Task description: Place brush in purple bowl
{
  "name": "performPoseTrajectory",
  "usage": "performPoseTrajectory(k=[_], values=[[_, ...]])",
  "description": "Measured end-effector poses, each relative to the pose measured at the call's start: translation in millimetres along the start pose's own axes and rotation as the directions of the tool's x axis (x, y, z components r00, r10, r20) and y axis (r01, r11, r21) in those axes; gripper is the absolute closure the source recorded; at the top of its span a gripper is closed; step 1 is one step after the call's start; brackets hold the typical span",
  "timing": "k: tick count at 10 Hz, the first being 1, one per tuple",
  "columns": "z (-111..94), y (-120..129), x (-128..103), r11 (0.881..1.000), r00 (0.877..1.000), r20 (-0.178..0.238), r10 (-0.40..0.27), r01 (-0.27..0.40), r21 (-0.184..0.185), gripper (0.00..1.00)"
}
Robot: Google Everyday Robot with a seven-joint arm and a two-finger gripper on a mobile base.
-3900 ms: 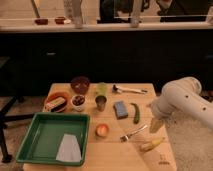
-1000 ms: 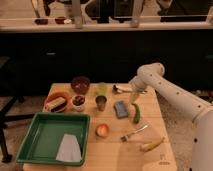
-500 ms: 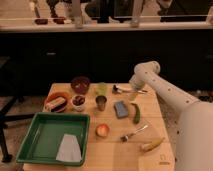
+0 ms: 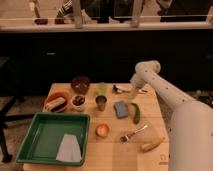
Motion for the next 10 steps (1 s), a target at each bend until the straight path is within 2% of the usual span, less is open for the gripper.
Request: performPoseTrajectory(k=[3,8,10], values=[[9,-5,4,1.000,1.000,0.001,0.010,-0.010,-0.018,0.20],[37,-8,5,0.994,1.000,-0.005,-0.008,0.008,-0.107,0.20],[44,-9,2,0.991,1.000,-0.005,-0.017,0.016,-0.131,0.20]])
